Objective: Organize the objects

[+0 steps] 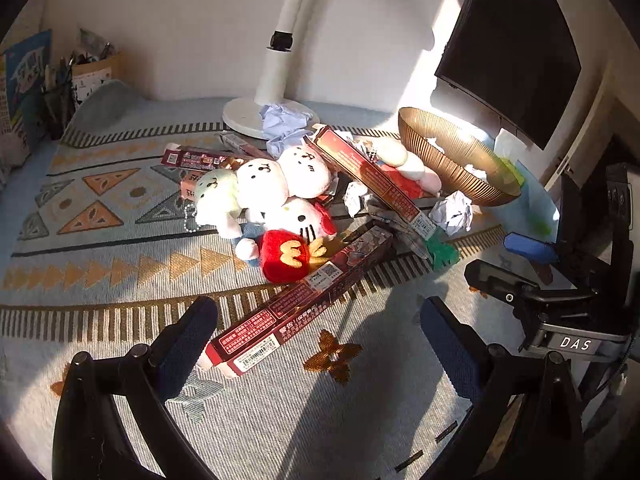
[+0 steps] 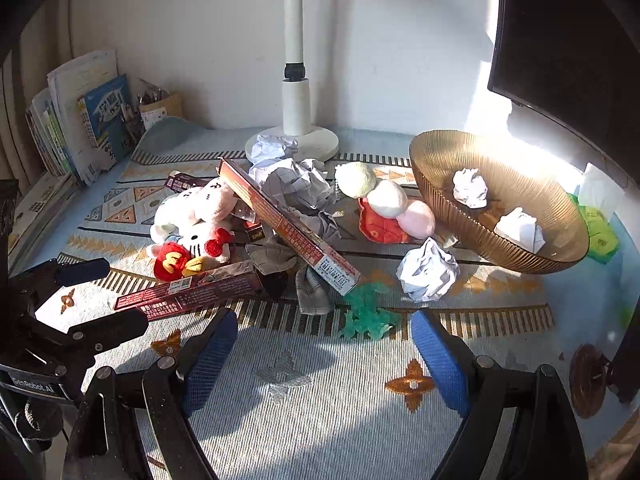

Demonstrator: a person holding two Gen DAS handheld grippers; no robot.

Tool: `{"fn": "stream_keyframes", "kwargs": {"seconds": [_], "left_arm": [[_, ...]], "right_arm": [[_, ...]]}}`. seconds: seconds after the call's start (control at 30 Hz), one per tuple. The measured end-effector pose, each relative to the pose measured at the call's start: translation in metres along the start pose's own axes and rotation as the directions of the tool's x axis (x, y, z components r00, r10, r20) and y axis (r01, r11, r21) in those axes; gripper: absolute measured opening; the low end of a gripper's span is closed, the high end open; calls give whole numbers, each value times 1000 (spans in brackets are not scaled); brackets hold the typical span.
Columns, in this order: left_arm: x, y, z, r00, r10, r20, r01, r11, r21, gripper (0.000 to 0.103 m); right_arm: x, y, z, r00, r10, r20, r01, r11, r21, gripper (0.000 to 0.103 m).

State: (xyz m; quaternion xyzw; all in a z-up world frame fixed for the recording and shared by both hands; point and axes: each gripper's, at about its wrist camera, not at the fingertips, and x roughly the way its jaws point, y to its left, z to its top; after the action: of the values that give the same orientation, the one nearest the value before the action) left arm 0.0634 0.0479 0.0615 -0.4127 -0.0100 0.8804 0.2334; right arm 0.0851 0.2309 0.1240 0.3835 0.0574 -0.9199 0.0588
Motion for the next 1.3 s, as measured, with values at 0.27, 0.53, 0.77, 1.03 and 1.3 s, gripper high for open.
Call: {"fn": "stream_keyframes", "kwargs": {"seconds": [0.27,0.53,0.77,1.03,1.3], "left_arm": [[46,-1,17,991,42,-123,-15,978,209,84],[67,-7,13,984,41,-171,0,972,234,62],[60,-10,12,986,31,-166,6,975,220,32],[34,-6,12,990,-10,-138,32,987,160,17],[11,-18,0,991,-58,-121,63,997,37,15]], "right_arm": [[51,-11,49,991,112,-79,-117,991,-67,65],[90,10,48,980,129,-150,-152,976,-154,63],[84,5,47,973,176,-150,-194,974,-116,29],[30,-24,43,953,286,-96,-282,958,58,23],[8,-28,-23,898,368,-241,-303,915,267,22]]}}
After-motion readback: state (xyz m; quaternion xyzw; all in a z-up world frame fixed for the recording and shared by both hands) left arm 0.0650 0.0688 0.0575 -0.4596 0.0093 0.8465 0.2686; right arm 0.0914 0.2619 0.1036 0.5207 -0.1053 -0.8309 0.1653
